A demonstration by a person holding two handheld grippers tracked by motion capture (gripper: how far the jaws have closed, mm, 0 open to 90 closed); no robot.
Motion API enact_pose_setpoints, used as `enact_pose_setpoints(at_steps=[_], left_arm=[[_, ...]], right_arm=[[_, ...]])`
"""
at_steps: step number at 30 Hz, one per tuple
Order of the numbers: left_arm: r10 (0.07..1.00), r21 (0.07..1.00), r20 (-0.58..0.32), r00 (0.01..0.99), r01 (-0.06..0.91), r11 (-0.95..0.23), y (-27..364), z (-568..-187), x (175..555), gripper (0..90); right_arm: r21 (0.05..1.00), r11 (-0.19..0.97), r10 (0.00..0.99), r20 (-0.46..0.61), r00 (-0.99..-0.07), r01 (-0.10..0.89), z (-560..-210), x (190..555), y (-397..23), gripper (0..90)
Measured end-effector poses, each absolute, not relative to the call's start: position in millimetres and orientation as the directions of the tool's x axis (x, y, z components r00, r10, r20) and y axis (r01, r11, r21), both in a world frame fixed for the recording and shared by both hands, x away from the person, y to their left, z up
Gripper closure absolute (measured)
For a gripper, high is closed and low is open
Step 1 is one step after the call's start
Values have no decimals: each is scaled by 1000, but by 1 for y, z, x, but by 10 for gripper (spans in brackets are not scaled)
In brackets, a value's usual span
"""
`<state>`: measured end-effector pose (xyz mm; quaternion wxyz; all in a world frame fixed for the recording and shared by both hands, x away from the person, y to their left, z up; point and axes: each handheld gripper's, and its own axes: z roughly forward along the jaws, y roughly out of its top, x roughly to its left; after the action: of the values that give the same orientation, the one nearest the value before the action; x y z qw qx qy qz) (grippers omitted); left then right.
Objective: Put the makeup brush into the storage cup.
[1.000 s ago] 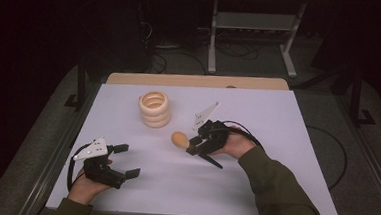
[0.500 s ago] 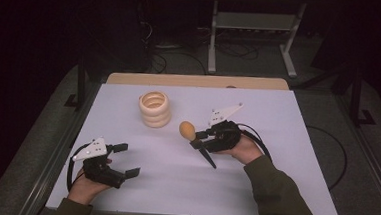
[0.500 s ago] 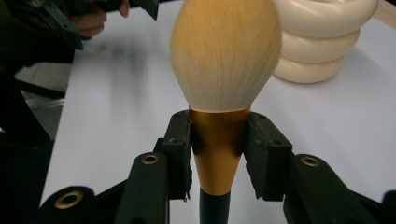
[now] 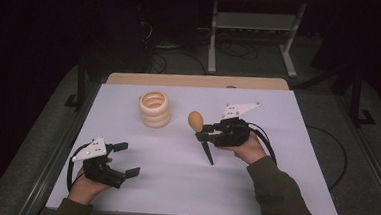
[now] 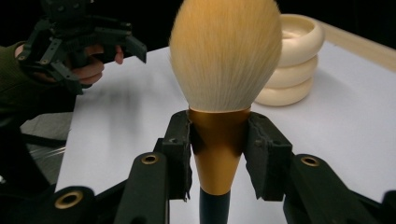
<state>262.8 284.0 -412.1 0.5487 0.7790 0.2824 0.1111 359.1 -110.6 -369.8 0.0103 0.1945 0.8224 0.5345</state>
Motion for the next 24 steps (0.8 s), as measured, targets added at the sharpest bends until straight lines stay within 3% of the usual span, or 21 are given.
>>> enact_pose_setpoints(at_steps=[24], left_arm=[[507,950,-144,850,262,-169,259,-387,281,0]], right_arm=[[938,211,363,186,-913,275,-359,356,-116,623]])
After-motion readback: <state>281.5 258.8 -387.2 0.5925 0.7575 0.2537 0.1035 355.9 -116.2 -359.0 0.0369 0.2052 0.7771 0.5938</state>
